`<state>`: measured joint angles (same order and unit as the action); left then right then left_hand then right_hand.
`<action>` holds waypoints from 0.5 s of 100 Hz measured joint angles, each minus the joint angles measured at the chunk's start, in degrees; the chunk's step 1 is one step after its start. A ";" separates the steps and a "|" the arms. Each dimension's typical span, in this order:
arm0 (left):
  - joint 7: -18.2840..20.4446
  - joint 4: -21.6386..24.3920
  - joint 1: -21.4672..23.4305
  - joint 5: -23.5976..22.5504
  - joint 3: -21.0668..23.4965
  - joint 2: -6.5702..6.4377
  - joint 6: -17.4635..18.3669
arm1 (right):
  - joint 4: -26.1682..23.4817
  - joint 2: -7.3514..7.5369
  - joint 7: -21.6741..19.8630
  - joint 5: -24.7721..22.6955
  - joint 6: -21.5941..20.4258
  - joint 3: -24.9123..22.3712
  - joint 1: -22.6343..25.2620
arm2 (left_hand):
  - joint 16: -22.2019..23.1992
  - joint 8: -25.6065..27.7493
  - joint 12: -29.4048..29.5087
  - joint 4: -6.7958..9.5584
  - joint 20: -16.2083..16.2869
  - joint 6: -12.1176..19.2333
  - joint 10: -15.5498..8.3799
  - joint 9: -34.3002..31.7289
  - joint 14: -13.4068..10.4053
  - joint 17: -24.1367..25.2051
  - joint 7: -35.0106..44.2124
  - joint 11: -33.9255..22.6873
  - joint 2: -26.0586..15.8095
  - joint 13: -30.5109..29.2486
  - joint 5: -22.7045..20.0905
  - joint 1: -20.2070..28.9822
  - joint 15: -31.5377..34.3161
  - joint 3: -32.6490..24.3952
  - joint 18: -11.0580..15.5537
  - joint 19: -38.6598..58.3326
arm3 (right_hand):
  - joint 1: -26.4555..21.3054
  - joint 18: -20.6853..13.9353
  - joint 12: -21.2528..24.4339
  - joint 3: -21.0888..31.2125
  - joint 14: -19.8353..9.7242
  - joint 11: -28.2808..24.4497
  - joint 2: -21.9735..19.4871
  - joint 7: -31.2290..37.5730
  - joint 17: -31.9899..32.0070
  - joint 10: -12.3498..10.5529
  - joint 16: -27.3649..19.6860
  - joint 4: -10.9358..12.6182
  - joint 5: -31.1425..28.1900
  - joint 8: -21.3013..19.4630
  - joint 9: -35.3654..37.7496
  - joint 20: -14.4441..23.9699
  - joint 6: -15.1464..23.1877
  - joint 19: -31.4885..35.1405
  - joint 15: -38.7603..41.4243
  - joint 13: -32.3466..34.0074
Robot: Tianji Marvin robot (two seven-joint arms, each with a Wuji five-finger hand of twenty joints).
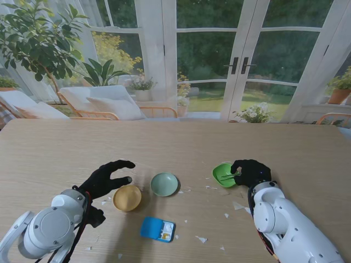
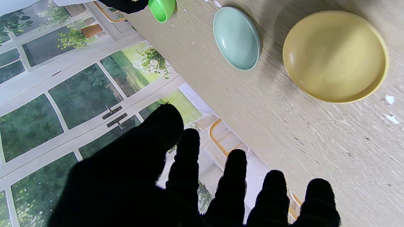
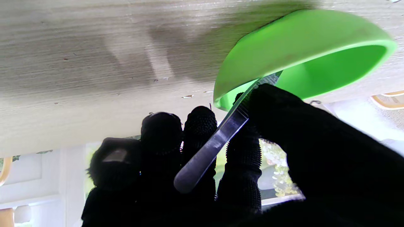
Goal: Refill the pill box with tweezers
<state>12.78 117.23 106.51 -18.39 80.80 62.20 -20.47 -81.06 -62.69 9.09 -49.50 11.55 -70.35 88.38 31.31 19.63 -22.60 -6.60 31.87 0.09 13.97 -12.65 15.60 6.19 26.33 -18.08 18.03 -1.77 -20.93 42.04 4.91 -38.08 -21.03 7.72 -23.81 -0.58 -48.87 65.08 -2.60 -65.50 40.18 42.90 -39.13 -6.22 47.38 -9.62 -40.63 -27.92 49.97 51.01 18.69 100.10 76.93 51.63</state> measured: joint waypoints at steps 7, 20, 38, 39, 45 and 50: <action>0.00 0.00 0.01 0.00 0.02 0.00 0.00 | -0.04 0.01 0.11 -0.34 0.13 -0.09 0.09 | 0.00 0.00 0.00 0.00 0.00 0.00 0.00 0.00 0.00 0.00 0.00 0.00 0.00 0.00 0.00 0.00 0.00 0.00 0.00 0.00 | 0.53 0.00 0.96 -0.56 0.48 1.07 -0.13 -1.57 0.43 0.00 -0.59 0.00 0.02 0.01 -0.60 0.00 0.00 -0.32 -1.41 -0.43; 0.00 0.01 0.02 0.00 0.04 0.00 0.00 | -0.49 0.09 -0.10 -1.09 0.41 -0.43 0.45 | 0.00 0.00 0.00 0.00 0.00 0.01 0.00 0.00 0.00 0.00 0.00 0.00 0.00 0.00 0.00 0.00 0.00 0.00 0.00 0.00 | 1.52 0.00 2.57 -1.83 0.88 2.58 -2.08 -4.18 1.32 0.00 -1.76 0.01 0.67 0.15 -1.92 0.00 0.01 -1.28 -3.85 -1.63; 0.00 0.04 0.04 0.00 0.06 0.00 -0.02 | -1.27 0.29 -0.71 -2.02 0.72 -0.87 1.07 | 0.00 0.00 0.00 0.00 0.00 0.01 0.00 0.00 0.00 0.00 0.00 0.00 0.00 0.00 0.00 0.00 0.00 0.00 0.00 0.00 | 4.35 0.56 5.66 -4.25 2.12 4.86 -5.01 -9.56 2.14 0.03 -3.88 3.88 1.82 -3.09 -3.52 0.00 -0.01 -2.39 -7.41 -3.36; 0.00 0.04 0.04 0.00 0.06 0.00 -0.02 | -1.29 0.30 -0.70 -2.07 0.72 -0.89 1.10 | 0.00 0.00 0.00 0.00 0.00 0.01 0.00 0.00 0.00 0.00 0.00 0.00 0.00 0.00 0.00 0.00 0.00 0.00 0.00 0.00 | 4.35 0.56 6.02 -4.32 2.18 5.30 -5.34 -10.43 2.14 0.03 -3.92 4.16 1.85 -3.48 -3.52 0.00 -0.03 -2.50 -7.54 -3.37; 0.00 0.05 0.04 0.01 0.06 0.00 -0.02 | -1.30 0.30 -0.29 -2.21 0.73 -0.98 1.25 | 0.00 0.00 0.00 0.00 0.00 0.02 0.00 0.00 0.00 0.00 0.00 0.00 0.00 0.00 0.00 0.00 0.00 0.00 0.00 0.00 | 4.97 0.58 7.42 -4.77 2.41 6.73 -6.25 -11.51 2.15 0.10 -4.36 5.28 2.02 -4.35 -3.52 0.00 -0.09 -2.63 -8.81 -3.37; 0.00 0.05 0.04 0.02 0.06 0.00 -0.02 | -1.30 0.30 0.21 -2.36 0.73 -1.04 1.37 | 0.00 0.00 0.00 0.00 0.00 0.02 0.00 0.00 0.00 0.00 0.00 0.00 0.00 0.00 0.00 0.00 0.00 0.00 0.00 0.00 | 5.61 0.68 8.66 -5.26 2.76 7.95 -6.21 -12.57 2.15 0.14 -5.08 5.29 2.13 -4.98 -3.49 0.00 -0.12 -2.71 -9.85 -3.37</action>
<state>12.78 117.28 106.55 -18.37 80.86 62.20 -20.50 -82.36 -62.39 9.31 -51.86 12.27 -71.39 89.75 31.31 19.63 -22.60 -6.59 31.87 0.11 13.97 -12.65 15.60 6.19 26.33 -18.08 18.03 -1.77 -20.94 42.04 4.91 -38.08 -21.03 7.72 -18.20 0.10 -40.20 59.83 0.16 -57.55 33.97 30.32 -36.98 -6.09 42.30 -4.33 -38.51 -32.90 46.48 51.02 18.58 97.39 67.08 48.26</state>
